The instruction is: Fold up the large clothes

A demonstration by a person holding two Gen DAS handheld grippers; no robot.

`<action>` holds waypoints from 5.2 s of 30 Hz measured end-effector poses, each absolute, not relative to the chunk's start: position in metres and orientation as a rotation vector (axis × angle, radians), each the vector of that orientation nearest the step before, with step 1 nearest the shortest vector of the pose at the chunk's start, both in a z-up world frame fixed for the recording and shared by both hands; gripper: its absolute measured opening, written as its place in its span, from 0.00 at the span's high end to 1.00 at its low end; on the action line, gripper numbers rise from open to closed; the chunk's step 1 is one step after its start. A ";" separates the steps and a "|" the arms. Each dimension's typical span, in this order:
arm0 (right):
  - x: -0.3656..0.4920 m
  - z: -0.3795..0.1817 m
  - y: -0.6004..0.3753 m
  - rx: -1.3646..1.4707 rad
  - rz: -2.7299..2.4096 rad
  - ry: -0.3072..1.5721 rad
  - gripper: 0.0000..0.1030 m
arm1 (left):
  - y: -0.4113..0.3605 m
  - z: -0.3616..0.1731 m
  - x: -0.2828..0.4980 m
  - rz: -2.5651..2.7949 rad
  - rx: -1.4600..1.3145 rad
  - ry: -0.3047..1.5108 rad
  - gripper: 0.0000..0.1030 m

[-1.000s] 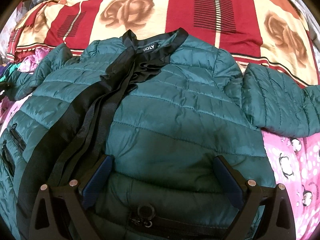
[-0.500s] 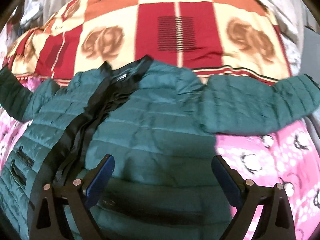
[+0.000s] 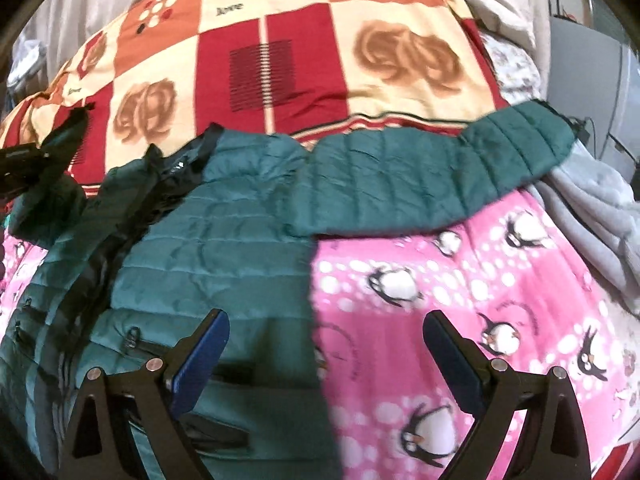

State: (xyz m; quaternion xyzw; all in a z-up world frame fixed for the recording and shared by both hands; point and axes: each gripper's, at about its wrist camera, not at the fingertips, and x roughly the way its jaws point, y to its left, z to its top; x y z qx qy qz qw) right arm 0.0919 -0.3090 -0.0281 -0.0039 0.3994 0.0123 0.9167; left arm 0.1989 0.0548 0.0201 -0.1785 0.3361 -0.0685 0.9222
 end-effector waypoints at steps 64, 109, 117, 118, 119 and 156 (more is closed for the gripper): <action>0.170 -0.003 -0.208 -0.070 0.281 0.689 0.07 | 0.159 -0.035 0.191 0.055 -0.501 0.724 0.44; 0.244 -0.033 -0.172 -0.002 0.328 0.795 0.13 | 0.134 -0.074 0.214 0.061 -0.424 0.852 0.01; 0.216 0.018 -0.372 0.143 -0.157 0.538 0.13 | 0.114 -0.042 0.161 0.003 -0.391 0.779 0.01; 0.205 0.025 -0.408 0.189 -0.222 0.491 0.13 | 0.111 -0.042 0.157 -0.018 -0.391 0.782 0.01; 0.197 0.032 -0.432 0.226 -0.261 0.446 0.13 | 0.107 -0.042 0.153 -0.034 -0.388 0.786 0.01; 0.204 0.078 -0.434 0.297 0.017 0.524 0.82 | 0.149 -0.051 0.144 0.227 -0.168 0.839 0.01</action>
